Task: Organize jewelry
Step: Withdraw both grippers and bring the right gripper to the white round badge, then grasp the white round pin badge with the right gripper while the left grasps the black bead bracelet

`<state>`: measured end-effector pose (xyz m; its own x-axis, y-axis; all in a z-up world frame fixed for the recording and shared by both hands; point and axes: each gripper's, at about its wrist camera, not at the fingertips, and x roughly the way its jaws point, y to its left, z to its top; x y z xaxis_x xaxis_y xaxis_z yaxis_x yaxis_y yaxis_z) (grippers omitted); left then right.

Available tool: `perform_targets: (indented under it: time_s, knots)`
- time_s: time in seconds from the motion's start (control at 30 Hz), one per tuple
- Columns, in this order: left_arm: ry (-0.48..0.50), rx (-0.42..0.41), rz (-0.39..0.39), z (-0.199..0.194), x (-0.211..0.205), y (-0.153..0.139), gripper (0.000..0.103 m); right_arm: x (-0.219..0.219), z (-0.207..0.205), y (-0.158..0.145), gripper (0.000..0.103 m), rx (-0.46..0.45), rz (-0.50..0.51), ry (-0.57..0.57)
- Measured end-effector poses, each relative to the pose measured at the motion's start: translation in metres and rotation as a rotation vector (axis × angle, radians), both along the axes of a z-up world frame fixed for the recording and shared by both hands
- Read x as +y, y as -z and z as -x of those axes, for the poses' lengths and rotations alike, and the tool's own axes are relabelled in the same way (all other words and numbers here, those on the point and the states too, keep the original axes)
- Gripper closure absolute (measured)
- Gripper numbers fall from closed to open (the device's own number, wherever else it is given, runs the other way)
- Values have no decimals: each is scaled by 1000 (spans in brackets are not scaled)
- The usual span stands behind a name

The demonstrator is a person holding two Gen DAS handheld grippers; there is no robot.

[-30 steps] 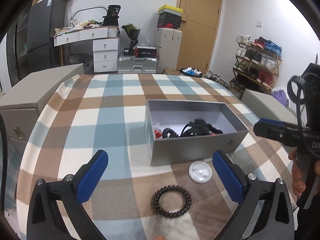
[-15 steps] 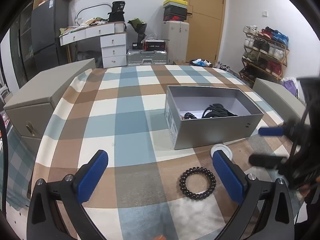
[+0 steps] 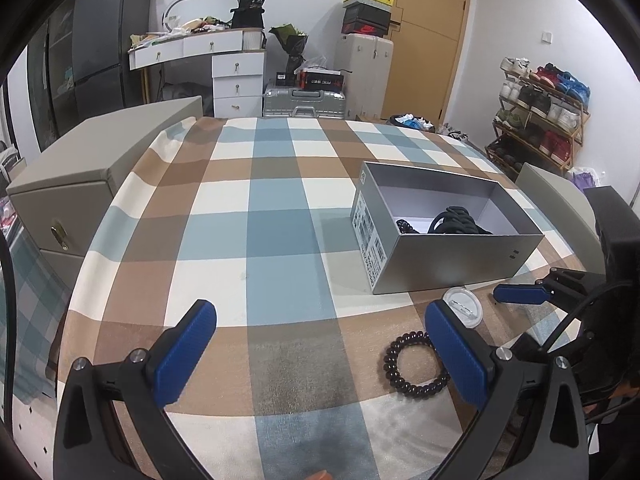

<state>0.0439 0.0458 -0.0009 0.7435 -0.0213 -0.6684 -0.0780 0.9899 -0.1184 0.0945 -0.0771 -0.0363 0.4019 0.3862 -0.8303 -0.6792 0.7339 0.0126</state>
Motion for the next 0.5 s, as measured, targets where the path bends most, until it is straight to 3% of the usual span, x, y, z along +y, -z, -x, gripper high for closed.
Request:
perform_targets:
  time_s: [0.27, 0.43, 0.5]
  knots:
    - [-5, 8, 13, 0, 4, 2, 1, 14, -4, -1, 35, -37, 15, -23]
    - [-3, 16, 17, 0, 4, 3, 1, 20, 0, -3, 62, -53, 9, -50]
    - [1, 17, 15, 1, 3, 3, 1, 21, 2, -3, 63, -61, 18, -55]
